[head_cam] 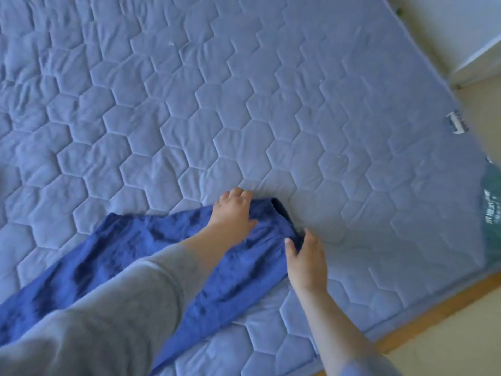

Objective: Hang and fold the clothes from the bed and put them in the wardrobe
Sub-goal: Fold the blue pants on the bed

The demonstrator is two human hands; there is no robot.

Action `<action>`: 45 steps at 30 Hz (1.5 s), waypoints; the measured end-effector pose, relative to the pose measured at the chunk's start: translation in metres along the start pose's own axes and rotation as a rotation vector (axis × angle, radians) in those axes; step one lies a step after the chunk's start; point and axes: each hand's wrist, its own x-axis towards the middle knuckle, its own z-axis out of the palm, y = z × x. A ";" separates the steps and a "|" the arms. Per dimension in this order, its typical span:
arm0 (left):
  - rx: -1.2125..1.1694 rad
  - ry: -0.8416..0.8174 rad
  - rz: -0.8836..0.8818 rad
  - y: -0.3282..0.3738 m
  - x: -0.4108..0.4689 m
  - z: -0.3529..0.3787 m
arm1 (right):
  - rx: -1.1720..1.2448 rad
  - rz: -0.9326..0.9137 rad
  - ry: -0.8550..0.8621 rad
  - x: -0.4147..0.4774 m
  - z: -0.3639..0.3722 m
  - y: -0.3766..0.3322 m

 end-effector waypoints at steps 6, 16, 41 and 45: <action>0.102 -0.046 0.008 0.021 0.029 0.000 | -0.026 -0.044 -0.023 0.007 0.003 0.011; -0.041 0.040 0.145 0.019 -0.007 -0.022 | 0.157 -0.064 0.074 -0.032 -0.018 -0.011; -0.928 0.327 -0.491 -0.250 -0.240 -0.042 | 0.002 -0.560 -0.269 -0.261 0.133 -0.139; -1.142 0.223 -0.684 -0.287 -0.251 -0.012 | -0.092 -0.559 -0.381 -0.277 0.167 -0.133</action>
